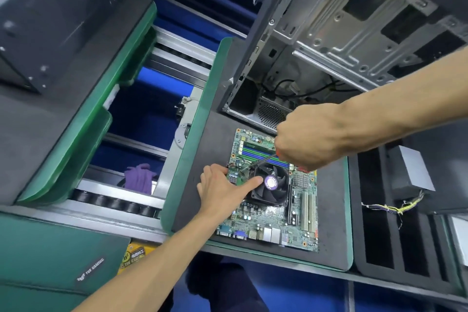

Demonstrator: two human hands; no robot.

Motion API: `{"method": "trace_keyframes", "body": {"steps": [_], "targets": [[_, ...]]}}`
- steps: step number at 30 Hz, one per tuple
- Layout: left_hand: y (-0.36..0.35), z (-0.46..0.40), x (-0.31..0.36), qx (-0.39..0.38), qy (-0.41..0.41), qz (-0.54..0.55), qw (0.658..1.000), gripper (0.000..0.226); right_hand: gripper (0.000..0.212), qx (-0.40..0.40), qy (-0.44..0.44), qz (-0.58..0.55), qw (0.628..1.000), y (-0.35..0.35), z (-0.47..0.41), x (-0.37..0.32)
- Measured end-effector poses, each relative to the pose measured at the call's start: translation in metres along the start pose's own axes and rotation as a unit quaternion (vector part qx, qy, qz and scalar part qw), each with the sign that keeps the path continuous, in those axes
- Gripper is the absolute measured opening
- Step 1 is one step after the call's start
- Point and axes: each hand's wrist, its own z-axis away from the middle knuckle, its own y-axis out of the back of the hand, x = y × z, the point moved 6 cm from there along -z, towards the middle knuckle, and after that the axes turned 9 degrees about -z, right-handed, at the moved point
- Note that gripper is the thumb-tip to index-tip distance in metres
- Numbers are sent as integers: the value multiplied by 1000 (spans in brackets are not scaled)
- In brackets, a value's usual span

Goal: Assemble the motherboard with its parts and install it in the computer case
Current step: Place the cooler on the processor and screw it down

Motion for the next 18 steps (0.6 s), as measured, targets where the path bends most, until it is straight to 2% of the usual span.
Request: {"method": "trace_keyframes", "body": {"steps": [2,3,4,5,7,9,10,11,12,14,16,18], "targets": [[-1,-1,0,3,-3,2,1000,83,42,-14,-64,-162,985,-11,-2,15],[-2,-1,0,5,-5,2,1000,83,47,-28,-101,-264,959,-19,-2,21],[-3,-1,0,6,-5,2,1000,84,47,-50,-148,-373,915,-30,-3,24],[-3,-1,-1,8,-4,2,1000,84,43,-79,-199,-483,849,-42,-2,25],[-4,-1,0,8,-3,0,1000,85,36,-140,-275,-671,674,-60,2,17],[-5,0,1,12,-2,-2,1000,84,39,-194,-304,-789,497,-68,9,6],[-5,0,1,15,-4,-3,1000,84,41,-207,-307,-826,425,-70,12,1],[-5,1,2,17,-6,-3,1000,83,43,-213,-303,-851,373,-71,15,-1],[-5,1,2,18,-7,-4,1000,83,43,-214,-295,-867,340,-72,16,-3],[-3,2,2,19,-9,-5,1000,82,44,-218,-284,-880,313,-76,17,-4],[-2,2,2,19,-10,-9,1000,82,44,-228,-284,-874,321,-77,17,-5],[0,3,2,17,-9,-9,1000,81,41,-239,-291,-853,361,-76,16,-2]]}}
